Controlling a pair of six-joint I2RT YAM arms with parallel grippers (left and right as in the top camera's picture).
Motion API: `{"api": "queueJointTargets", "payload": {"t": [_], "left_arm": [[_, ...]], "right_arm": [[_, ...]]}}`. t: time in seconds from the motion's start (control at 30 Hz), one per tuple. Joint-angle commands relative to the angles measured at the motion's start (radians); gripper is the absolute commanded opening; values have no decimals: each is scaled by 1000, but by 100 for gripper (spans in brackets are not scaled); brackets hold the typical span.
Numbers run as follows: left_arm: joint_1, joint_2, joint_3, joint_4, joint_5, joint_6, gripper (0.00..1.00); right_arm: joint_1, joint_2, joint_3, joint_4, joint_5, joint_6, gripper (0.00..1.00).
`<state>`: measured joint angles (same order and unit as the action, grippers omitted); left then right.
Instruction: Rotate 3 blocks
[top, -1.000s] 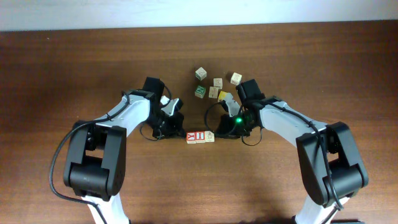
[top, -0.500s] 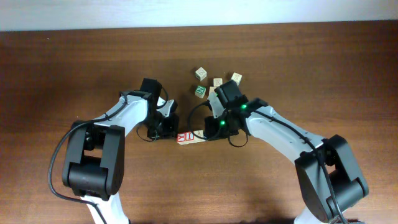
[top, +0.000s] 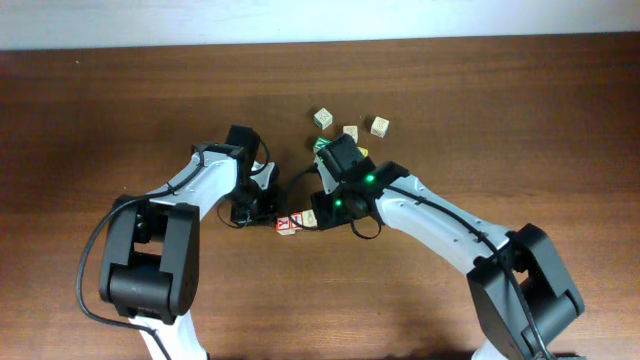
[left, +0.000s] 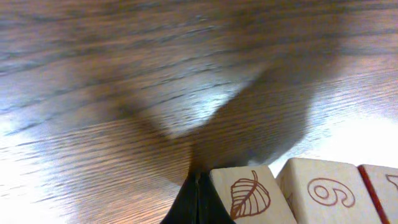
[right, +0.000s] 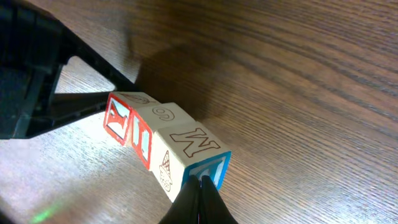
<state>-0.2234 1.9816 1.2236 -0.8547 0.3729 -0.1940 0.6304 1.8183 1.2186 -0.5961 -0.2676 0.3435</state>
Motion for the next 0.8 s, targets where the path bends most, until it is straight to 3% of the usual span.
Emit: {"api": "queueJointTargets", "payload": {"t": [0.0, 0.33, 0.5, 0.77], "left_arm": [[-25, -2, 1, 1, -38, -24, 0], [-26, -2, 1, 6, -76, -45, 0], [-32, -2, 1, 113, -116, -98, 0], [-106, -2, 1, 190, -233, -161, 0]], "right_arm": [[64, -11, 27, 29, -29, -5, 4], [16, 51, 27, 17, -70, 85, 4], [-56, 53, 27, -15, -79, 130, 4], [-153, 42, 35, -24, -168, 19, 4]]}}
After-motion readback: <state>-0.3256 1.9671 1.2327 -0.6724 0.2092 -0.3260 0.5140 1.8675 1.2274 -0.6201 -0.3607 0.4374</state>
